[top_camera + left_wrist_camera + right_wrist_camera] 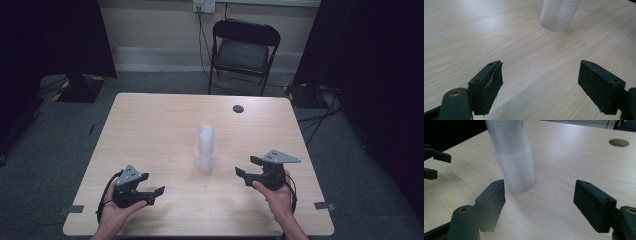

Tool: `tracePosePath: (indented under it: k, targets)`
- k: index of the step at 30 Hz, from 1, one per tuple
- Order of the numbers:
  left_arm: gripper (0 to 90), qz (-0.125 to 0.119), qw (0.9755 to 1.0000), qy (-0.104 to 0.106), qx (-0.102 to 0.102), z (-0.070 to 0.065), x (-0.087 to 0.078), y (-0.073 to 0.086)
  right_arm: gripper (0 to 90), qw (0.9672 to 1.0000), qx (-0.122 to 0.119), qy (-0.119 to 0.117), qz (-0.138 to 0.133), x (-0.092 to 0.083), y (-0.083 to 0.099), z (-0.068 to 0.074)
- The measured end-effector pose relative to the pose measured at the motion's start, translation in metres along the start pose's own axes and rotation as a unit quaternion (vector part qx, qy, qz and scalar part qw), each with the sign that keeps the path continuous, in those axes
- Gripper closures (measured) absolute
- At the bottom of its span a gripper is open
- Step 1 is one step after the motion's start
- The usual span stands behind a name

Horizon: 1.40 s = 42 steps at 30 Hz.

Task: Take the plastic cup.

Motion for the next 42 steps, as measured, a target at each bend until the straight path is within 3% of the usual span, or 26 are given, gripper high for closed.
tracePosePath:
  k: [4,8,12,20,24,28,35,42]
  targets:
    - [19.6,0.0,1.0,0.002,-0.002,-0.001,0.0,0.0,23.1,0.9999,-0.009,-0.008,-0.012,0.003,-0.012,0.006]
    - [19.5,0.002,1.0,0.002,0.001,0.0,0.001,0.0,17.6,0.9995,-0.012,-0.028,0.002,0.01,-0.018,0.011]
    - [19.3,0.002,1.0,0.003,0.001,0.0,0.001,0.0,14.1,0.9994,-0.016,-0.03,-0.004,0.017,-0.025,0.013]
    - [17.6,0.0,1.0,-0.001,0.0,-0.001,0.002,-0.001,15.9,0.9988,-0.044,-0.023,-0.006,0.027,-0.039,0.021]
    - [17.7,0.0,1.0,0.0,0.008,-0.001,0.001,-0.001,16.7,0.9984,-0.047,-0.03,-0.008,0.034,-0.045,0.024]
    - [17.7,0.0,1.0,0.001,0.008,-0.002,0.001,-0.001,20.3,0.9974,-0.043,-0.053,-0.024,0.039,-0.054,0.033]
    - [17.7,0.001,0.9999,0.001,0.01,-0.002,0.001,-0.001,24.8,0.996,-0.059,-0.058,-0.032,0.046,-0.07,0.04]
    - [18.0,0.007,0.9997,0.006,0.021,-0.004,0.002,0.0,20.2,0.9955,-0.057,-0.068,-0.033,0.066,-0.081,0.039]
Point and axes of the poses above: each handheld gripper's, and its own axes: x roughly forward along the jaws, y roughly out of its underside, z roughly to its left, the point moved 6 cm from there along x, roughly forward along the jaws, and after that the axes turned 1 degree about -y, right-handed, at the moved point
